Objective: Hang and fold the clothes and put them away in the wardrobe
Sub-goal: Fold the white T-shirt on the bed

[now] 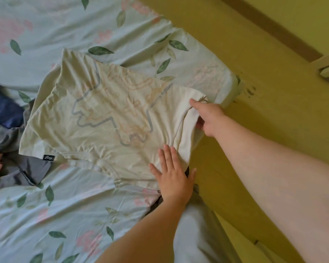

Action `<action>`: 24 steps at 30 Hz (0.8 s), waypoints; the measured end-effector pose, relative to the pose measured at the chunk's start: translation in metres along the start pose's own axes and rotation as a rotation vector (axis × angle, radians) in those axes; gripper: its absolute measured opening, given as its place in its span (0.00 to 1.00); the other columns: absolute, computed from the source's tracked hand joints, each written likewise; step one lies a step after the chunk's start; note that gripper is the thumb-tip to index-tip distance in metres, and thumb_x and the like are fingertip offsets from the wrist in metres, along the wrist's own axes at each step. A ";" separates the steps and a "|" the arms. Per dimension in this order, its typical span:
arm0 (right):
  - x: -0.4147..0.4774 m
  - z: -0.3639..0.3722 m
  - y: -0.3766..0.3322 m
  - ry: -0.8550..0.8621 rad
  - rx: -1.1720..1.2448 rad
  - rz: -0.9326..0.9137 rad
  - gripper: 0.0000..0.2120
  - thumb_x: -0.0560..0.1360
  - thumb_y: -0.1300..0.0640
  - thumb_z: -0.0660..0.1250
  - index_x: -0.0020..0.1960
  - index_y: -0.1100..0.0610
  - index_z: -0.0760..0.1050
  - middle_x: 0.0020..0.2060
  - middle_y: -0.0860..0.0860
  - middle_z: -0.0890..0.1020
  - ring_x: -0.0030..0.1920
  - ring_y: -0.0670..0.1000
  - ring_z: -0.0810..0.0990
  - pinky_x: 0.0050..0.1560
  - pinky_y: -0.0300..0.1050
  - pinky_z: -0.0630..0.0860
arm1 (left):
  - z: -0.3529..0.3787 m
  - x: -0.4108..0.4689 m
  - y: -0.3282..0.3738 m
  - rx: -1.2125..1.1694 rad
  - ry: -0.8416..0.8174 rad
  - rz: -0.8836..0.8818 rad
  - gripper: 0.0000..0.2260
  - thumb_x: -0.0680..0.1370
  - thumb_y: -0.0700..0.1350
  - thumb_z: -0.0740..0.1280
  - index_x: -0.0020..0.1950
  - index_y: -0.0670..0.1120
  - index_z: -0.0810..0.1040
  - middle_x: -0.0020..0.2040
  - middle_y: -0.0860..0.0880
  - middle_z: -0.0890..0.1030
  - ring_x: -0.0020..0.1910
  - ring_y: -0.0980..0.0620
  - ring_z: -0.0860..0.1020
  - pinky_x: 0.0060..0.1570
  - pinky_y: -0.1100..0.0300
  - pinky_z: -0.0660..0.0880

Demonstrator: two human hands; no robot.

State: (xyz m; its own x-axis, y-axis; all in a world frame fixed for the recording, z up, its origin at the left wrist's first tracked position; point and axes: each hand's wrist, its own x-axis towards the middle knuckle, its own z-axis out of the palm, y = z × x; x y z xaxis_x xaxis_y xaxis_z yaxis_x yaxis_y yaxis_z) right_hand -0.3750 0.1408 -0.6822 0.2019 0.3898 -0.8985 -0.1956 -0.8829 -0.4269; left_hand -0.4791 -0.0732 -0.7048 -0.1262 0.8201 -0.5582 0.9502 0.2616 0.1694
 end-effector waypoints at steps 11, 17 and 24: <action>-0.066 0.031 -0.020 0.049 -0.241 -0.483 0.05 0.74 0.56 0.71 0.42 0.54 0.75 0.39 0.50 0.81 0.39 0.50 0.81 0.38 0.44 0.78 | -0.063 0.023 0.019 -0.341 0.020 -0.366 0.37 0.77 0.34 0.60 0.83 0.52 0.51 0.82 0.55 0.56 0.80 0.51 0.55 0.77 0.49 0.60; -0.103 -0.012 -0.040 0.175 -0.199 -0.341 0.07 0.77 0.58 0.70 0.53 0.58 0.78 0.47 0.54 0.83 0.45 0.55 0.83 0.44 0.54 0.85 | -0.114 -0.017 0.022 -0.304 -0.059 -0.126 0.31 0.75 0.31 0.55 0.76 0.51 0.64 0.61 0.46 0.79 0.57 0.43 0.78 0.52 0.52 0.73; -0.144 -0.048 -0.073 0.557 -0.099 -0.309 0.14 0.79 0.62 0.61 0.64 0.60 0.73 0.59 0.57 0.80 0.54 0.58 0.81 0.51 0.51 0.81 | -0.156 -0.051 0.082 -0.472 -0.412 0.109 0.26 0.75 0.32 0.58 0.69 0.50 0.76 0.58 0.45 0.81 0.58 0.42 0.78 0.51 0.55 0.74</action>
State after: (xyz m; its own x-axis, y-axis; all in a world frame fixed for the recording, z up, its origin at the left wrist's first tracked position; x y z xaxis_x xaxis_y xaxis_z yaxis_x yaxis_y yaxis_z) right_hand -0.3440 0.1367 -0.5170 0.7080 0.4593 -0.5363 0.0355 -0.7817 -0.6226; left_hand -0.4395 -0.0147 -0.5357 0.1733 0.6159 -0.7686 0.7117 0.4611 0.5300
